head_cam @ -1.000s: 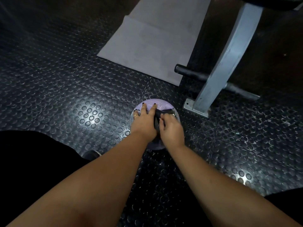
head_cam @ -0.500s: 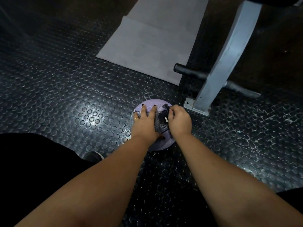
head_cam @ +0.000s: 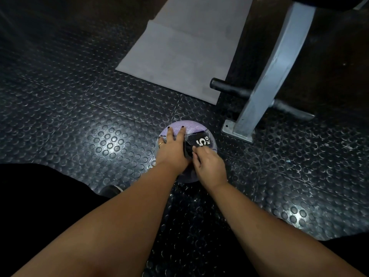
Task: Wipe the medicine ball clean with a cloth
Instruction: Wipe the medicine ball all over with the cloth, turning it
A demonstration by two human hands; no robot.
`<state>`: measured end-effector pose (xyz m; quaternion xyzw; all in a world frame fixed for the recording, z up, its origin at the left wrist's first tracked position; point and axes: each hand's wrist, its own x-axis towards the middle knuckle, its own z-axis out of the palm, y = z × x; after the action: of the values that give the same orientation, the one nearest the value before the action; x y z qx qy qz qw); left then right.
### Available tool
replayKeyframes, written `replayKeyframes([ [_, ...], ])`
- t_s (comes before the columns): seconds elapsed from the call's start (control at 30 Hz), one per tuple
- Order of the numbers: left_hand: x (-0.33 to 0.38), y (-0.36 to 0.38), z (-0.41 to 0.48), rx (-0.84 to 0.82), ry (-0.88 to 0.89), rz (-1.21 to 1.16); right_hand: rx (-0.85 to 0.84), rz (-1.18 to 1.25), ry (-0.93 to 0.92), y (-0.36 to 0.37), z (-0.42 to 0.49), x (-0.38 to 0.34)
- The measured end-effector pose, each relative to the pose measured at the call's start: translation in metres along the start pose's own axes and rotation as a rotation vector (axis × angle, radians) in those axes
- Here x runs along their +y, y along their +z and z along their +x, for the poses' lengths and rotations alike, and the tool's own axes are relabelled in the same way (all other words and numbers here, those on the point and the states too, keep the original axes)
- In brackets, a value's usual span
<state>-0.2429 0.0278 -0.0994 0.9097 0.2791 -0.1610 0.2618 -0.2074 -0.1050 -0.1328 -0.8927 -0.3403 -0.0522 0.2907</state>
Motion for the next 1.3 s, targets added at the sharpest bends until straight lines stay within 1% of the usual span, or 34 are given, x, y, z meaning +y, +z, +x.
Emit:
replayKeyframes([
  [0.07, 0.001, 0.001, -0.002, 0.0, -0.009, -0.01, 0.021, -0.013, -0.016, 0.0, 0.007, 0.004],
  [0.2, 0.0, -0.002, 0.0, 0.008, -0.026, -0.052, 0.022, 0.026, 0.075, 0.003, 0.023, 0.003],
  [0.27, 0.0, -0.002, 0.0, 0.007, -0.042, -0.052, 0.022, 0.026, 0.183, 0.004, 0.039, 0.006],
  [0.33, 0.0, -0.001, -0.002, 0.011, -0.062, -0.055, -0.022, 0.003, 0.341, 0.002, 0.06, 0.014],
  [0.37, 0.001, 0.0, -0.004, 0.013, -0.065, -0.057, -0.06, -0.013, 0.391, 0.001, 0.068, 0.018],
  [0.4, 0.001, 0.001, -0.005, 0.015, -0.065, -0.06, -0.084, -0.024, 0.404, 0.0, 0.071, 0.02],
  [0.43, 0.001, 0.002, -0.005, 0.018, -0.065, -0.066, -0.088, -0.023, 0.392, -0.001, 0.07, 0.02],
  [0.57, -0.002, 0.0, -0.001, 0.027, -0.071, -0.096, 0.004, 0.074, 0.281, 0.003, 0.034, 0.005],
  [0.67, -0.005, -0.001, -0.002, 0.022, -0.073, -0.108, -0.022, 0.09, 0.221, 0.001, 0.011, 0.002],
  [0.8, -0.007, -0.005, -0.007, 0.002, -0.085, -0.114, -0.119, 0.081, 0.117, -0.013, -0.003, 0.009],
  [0.83, -0.008, -0.007, -0.008, -0.003, -0.087, -0.109, -0.112, 0.099, 0.145, -0.017, -0.005, 0.012],
  [0.93, -0.005, -0.012, -0.009, 0.009, -0.095, -0.014, 0.021, 0.201, 0.407, -0.027, -0.007, 0.022],
  [1.0, 0.0, -0.015, -0.01, 0.033, -0.069, 0.084, 0.08, 0.264, 0.52, -0.03, -0.005, 0.026],
  [1.03, 0.001, -0.015, -0.01, 0.03, -0.041, 0.116, 0.072, 0.276, 0.518, -0.031, -0.003, 0.027],
  [1.1, -0.001, -0.012, -0.01, 0.002, 0.019, 0.14, 0.02, 0.269, 0.432, -0.03, 0.001, 0.021],
  [1.2, -0.01, -0.008, -0.007, 0.003, 0.048, 0.094, -0.077, 0.284, 0.245, -0.021, 0.007, 0.0],
  [1.3, -0.014, -0.009, -0.005, 0.03, 0.059, 0.045, -0.194, 0.177, 0.038, -0.008, 0.006, -0.01],
])
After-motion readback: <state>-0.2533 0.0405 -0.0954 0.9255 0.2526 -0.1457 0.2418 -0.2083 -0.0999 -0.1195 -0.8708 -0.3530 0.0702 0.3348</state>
